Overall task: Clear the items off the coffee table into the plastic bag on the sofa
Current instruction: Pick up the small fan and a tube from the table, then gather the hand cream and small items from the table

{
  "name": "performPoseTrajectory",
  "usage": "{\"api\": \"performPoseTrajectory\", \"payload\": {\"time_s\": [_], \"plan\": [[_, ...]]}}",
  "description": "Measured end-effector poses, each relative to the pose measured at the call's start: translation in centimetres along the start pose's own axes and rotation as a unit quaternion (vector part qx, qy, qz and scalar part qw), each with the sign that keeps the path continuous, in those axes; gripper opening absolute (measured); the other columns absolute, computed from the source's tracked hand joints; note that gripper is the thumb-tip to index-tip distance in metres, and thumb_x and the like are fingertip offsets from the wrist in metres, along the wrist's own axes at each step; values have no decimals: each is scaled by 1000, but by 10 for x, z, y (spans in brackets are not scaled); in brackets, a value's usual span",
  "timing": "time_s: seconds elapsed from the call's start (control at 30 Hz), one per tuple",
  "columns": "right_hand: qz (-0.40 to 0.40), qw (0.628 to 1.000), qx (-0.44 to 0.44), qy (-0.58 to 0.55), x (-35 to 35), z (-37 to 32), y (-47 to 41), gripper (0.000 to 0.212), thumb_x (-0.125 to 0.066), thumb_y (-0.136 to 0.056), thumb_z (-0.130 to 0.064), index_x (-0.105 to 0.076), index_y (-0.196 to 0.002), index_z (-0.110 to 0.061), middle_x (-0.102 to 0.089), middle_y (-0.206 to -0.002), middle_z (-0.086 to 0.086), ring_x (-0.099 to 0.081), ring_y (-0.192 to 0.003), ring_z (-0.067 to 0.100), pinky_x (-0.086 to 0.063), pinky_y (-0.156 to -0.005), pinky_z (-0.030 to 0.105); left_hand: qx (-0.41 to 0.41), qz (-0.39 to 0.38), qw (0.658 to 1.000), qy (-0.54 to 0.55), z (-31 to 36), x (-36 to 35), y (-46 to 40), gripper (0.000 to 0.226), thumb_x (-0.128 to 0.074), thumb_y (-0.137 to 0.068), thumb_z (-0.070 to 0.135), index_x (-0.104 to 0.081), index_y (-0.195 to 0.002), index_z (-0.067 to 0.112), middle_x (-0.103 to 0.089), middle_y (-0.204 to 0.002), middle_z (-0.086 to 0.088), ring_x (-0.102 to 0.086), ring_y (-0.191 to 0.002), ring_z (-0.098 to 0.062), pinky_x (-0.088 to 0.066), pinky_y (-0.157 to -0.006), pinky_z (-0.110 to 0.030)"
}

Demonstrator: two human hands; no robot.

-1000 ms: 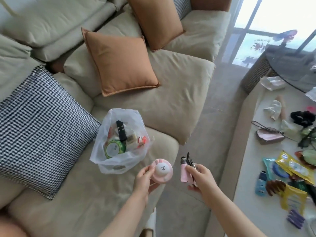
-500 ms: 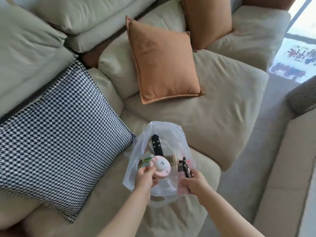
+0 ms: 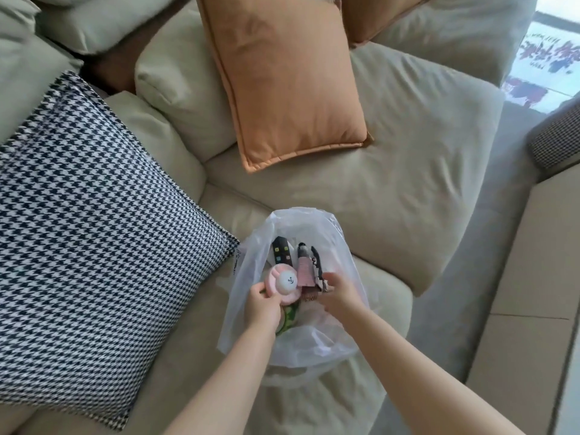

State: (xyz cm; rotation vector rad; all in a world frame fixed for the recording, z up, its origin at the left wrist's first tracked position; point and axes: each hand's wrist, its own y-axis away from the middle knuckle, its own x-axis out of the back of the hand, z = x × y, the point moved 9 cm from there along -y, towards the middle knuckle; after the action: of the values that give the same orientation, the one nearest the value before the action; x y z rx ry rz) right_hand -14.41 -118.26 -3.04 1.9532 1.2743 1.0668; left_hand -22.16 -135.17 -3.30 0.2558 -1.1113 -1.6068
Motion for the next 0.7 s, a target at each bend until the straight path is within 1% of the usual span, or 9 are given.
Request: {"api": "performPoseTrajectory", "payload": {"time_s": [0.07,0.13,0.27,0.33,0.43,0.5,0.53,0.6,0.7], "plan": [[-4,1000,6,12,6,3,9,50,-52,-83,-1,-48,-132,-11,-54,-130,8,-57,-112,28,-52,-90,43,5,2,1000,-29,2,3,9,31,-72,-78,15,-57,-105,21,-64,-106,-5,-60,-100,-27,-52,-92,-42],[-5,1000,12,-5,15,6,20,43,-54,-84,-3,-51,-128,-6,-58,-121,11,-60,-104,27,-51,-90,41,5,-16,1000,-17,6,0,20,45,-75,-77,22,-57,-118,16,-63,-107,-6,-60,-98,-26,-53,-91,-41],[1,999,40,-29,39,16,48,32,-54,-87,-6,-57,-119,-5,-62,-95,5,-58,-84,19,-45,-72,27,-25,-64,997,-20,17,-19,51,32,-58,-91,19,-54,-122,11,-62,-96,-6,-61,-72,-16,-52,-65,-31],[16,998,56,8,56,27,64,27,-54,-88,-12,-60,-114,-8,-64,-90,4,-60,-83,18,-43,-72,25,-58,-92,992,-70,20,-33,69,24,-51,-93,19,-56,-116,12,-60,-89,-3,-60,-67,-15,-48,-60,-28],[44,993,66,89,85,51,88,28,-51,-90,-23,-60,-116,-16,-66,-106,3,-59,-92,16,-41,-73,22,-102,-117,976,-153,14,-56,101,20,-54,-90,24,-60,-106,14,-63,-88,-1,-63,-77,-21,-49,-72,-31],[60,988,63,128,104,71,105,27,-48,-92,-29,-60,-113,-19,-66,-110,0,-60,-98,18,-48,-80,27,-110,-128,966,-195,2,-73,122,16,-55,-88,29,-61,-99,18,-68,-94,-4,-66,-91,-26,-51,-83,-35],[68,986,64,140,115,83,114,26,-47,-92,-32,-60,-112,-20,-66,-110,0,-60,-100,20,-49,-83,30,-110,-138,961,-213,-6,-84,132,13,-55,-89,29,-60,-96,20,-69,-92,-4,-67,-91,-26,-52,-84,-36],[87,982,63,158,138,111,133,26,-45,-93,-34,-59,-110,-21,-65,-113,0,-60,-104,21,-48,-84,32,-117,-163,951,-235,-22,-112,158,7,-54,-91,26,-58,-87,22,-66,-77,-1,-67,-79,-24,-52,-72,-29],[115,978,53,169,177,161,159,26,-43,-95,-33,-59,-109,-18,-65,-114,4,-58,-107,24,-46,-81,32,-117,-198,947,-226,-47,-158,199,14,-54,-93,14,-53,-79,17,-54,-63,0,-52,-51,-12,-38,-41,-13]]}}
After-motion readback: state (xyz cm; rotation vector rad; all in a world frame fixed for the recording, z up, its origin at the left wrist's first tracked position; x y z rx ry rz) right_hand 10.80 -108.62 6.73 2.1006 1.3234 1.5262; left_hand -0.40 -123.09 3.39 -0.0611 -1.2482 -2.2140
